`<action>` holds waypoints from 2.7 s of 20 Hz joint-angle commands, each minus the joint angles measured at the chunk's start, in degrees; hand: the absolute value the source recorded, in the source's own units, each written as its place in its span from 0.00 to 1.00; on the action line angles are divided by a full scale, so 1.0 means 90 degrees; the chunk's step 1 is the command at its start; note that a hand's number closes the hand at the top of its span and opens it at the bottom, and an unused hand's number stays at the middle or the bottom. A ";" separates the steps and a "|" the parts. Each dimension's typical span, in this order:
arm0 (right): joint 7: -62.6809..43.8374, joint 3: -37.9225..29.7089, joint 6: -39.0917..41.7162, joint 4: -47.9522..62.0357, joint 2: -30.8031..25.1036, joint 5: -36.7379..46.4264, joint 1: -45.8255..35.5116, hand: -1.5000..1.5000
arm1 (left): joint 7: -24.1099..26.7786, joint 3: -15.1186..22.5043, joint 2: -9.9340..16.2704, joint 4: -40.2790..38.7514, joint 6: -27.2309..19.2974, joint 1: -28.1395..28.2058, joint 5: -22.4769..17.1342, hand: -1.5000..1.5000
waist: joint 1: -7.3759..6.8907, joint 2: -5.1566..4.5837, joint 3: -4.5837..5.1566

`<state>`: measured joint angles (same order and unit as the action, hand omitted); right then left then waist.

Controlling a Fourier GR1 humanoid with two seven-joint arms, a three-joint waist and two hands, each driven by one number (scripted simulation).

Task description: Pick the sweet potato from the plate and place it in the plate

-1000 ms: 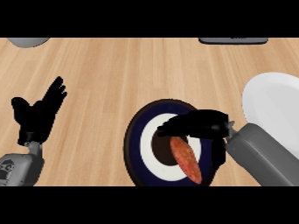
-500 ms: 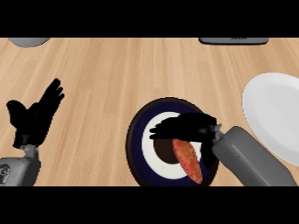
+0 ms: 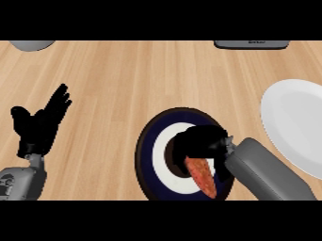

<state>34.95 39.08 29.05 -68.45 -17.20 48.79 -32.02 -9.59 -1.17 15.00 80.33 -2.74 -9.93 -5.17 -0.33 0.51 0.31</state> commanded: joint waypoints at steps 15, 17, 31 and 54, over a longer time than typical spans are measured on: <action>-0.5586 -0.3776 -0.2659 0.0778 0.0964 -0.0248 0.0185 1.00 | -0.0028 -0.0190 0.0008 0.0033 -0.0087 0.0134 0.0006 0.50 | 0.0326 0.0019 -0.0008; -0.6416 -0.3862 -0.3372 0.0591 0.1067 0.0257 -0.0160 1.00 | 0.0025 -0.0218 0.0052 -0.0040 -0.0030 0.0101 -0.0004 0.50 | 0.0216 0.0005 -0.0002; -1.0374 -0.3995 -0.5535 -0.0535 0.1337 0.3620 -0.0679 1.00 | -0.0084 -0.0030 -0.0131 0.0063 -0.0031 0.0028 0.0137 0.50 | 0.0054 -0.0044 -0.0034; -0.8054 -0.6578 -0.4978 -0.0700 -0.0184 -0.0096 0.1553 1.00 | 0.0285 -0.0229 -0.0234 -0.0106 0.0165 0.0033 0.0253 0.50 | 0.0066 -0.0062 -0.0039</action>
<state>-39.49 -16.05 -17.94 -76.84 -19.45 56.55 -18.30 -9.62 -3.46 13.45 80.36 -1.60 -10.16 -3.35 0.20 0.00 -0.03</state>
